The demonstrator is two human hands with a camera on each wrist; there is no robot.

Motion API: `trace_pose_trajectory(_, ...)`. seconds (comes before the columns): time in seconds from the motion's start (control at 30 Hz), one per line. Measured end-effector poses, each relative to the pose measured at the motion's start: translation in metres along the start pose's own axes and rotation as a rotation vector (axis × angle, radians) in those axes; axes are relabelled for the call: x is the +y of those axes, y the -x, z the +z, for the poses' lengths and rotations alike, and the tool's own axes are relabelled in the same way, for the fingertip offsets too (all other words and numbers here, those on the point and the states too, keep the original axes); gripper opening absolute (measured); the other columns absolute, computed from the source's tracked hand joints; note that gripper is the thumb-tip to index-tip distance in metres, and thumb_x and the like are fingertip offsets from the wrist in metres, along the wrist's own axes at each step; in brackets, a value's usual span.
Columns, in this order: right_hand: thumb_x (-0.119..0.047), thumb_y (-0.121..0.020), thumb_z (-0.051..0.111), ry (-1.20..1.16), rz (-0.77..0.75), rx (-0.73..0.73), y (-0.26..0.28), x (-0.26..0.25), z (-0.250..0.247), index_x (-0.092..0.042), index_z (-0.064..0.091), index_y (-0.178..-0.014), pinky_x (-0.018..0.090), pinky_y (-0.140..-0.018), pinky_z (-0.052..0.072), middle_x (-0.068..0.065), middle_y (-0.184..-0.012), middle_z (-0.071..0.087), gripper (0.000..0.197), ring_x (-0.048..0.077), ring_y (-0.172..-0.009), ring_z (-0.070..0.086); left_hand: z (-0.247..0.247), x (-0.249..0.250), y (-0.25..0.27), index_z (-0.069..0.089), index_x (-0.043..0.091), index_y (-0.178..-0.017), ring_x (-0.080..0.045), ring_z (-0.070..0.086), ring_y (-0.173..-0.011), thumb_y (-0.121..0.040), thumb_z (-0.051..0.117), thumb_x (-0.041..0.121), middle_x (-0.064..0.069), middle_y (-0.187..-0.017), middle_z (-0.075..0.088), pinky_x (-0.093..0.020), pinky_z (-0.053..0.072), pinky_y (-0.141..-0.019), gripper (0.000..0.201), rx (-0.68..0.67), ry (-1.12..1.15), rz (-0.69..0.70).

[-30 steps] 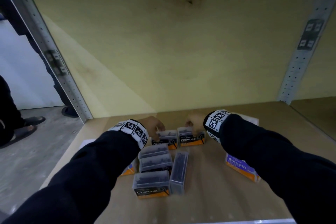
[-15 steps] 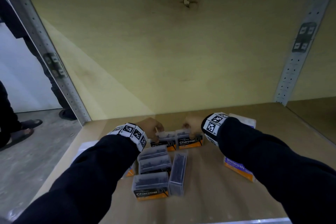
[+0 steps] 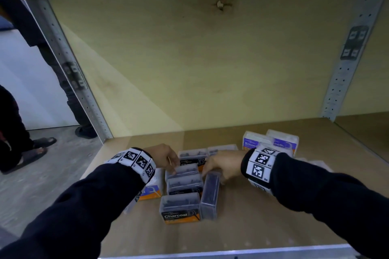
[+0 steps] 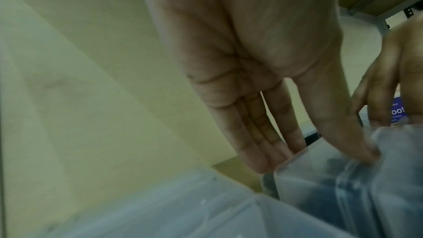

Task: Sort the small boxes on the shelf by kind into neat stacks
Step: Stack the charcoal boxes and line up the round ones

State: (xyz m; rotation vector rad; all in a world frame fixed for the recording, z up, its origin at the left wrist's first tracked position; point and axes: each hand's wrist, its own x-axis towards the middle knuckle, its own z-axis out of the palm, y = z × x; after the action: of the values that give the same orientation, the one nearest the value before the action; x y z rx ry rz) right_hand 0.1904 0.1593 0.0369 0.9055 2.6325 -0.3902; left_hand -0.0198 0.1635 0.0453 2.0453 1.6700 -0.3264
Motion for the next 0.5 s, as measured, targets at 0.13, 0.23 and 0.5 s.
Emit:
trace_pose_trajectory(0.13, -0.008, -0.085, 0.063, 0.062, 0.025, 0.062, 0.010, 0.003, 0.006, -0.014, 0.051, -0.132, 0.034, -0.099, 0.040, 0.009, -0.134, 0.053, 0.049, 0.025, -0.123, 0.049, 0.003, 0.002, 0.001, 0.056, 0.010, -0.130, -0.022, 0.055, -0.121, -0.085, 0.068, 0.016, -0.008, -0.132, 0.059, -0.021, 0.039, -0.088, 0.048, -0.029, -0.016, -0.013)
trace_pose_trajectory(0.23, -0.015, -0.085, 0.064, 0.166, 0.068, 0.034, 0.018, 0.004, 0.007, -0.009, 0.051, -0.129, 0.033, -0.090, 0.041, 0.011, -0.130, 0.052, 0.046, 0.027, -0.118, 0.050, 0.003, 0.005, 0.001, 0.055, 0.009, -0.131, -0.023, 0.054, -0.122, -0.085, 0.068, 0.016, -0.009, -0.132, 0.059, -0.026, 0.042, -0.095, 0.048, -0.024, -0.050, -0.011)
trace_pose_trajectory(0.5, -0.019, -0.085, 0.066, 0.098, 0.414, 0.053, 0.035, 0.024, 0.004, -0.006, 0.057, -0.119, 0.031, -0.082, 0.048, 0.013, -0.121, 0.060, 0.038, 0.027, -0.108, 0.060, 0.002, 0.011, 0.001, 0.054, 0.007, -0.133, -0.023, 0.054, -0.122, -0.088, 0.065, 0.019, -0.011, -0.133, 0.058, -0.027, 0.042, -0.095, 0.048, -0.011, -0.163, 0.051)
